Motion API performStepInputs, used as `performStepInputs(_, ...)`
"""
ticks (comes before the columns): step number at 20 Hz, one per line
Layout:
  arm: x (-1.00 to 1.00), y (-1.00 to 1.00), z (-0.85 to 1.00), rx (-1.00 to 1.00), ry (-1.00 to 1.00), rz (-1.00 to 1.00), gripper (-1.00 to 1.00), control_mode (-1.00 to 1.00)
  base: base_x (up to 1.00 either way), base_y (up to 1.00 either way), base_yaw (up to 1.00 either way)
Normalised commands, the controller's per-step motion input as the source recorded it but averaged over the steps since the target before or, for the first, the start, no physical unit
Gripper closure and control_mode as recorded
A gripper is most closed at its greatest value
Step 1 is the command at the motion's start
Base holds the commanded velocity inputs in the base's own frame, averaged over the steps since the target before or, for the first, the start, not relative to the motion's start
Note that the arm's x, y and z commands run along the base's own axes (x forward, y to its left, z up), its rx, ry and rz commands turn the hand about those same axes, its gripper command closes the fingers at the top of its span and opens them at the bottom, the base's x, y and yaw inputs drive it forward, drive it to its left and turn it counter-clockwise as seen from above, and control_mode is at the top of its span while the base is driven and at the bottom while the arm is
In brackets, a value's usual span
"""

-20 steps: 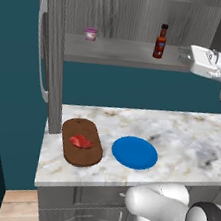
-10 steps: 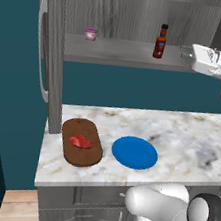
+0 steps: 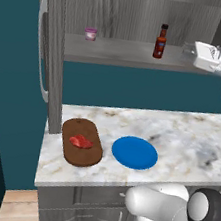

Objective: Pick the steak from the plate and place it on the cutting board. Then pick the condiment bottle from the cabinet and place it next to the cutting board.

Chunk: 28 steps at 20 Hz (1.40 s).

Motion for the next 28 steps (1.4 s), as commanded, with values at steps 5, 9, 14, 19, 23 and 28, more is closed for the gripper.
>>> performStepInputs(5, 0.00, 0.00, 0.07, 0.00, 0.00, -0.05, -1.00, -1.00, 0.00, 0.00, 0.00)
performStepInputs(9, 0.00, 0.00, 0.02, 0.00, 0.00, -0.04, -1.00, -1.00, 0.00, 0.00, 0.00)
performStepInputs(14, 0.00, -0.02, 0.00, 0.00, 0.00, -0.05, -1.00, -1.00, 0.00, 0.00, 0.00)
performStepInputs(19, 0.00, -0.04, 0.00, 0.00, 0.00, -0.04, -1.00, -1.00, 0.00, 0.00, 0.00)
performStepInputs(23, 0.02, -0.01, 0.00, 0.00, 0.00, -0.03, -1.00, -1.00, 0.00, 0.00, 0.00)
performStepInputs(28, 0.17, 0.00, -0.03, 0.02, 0.00, 0.00, -1.00, -1.00, 0.00, 0.00, 0.00)
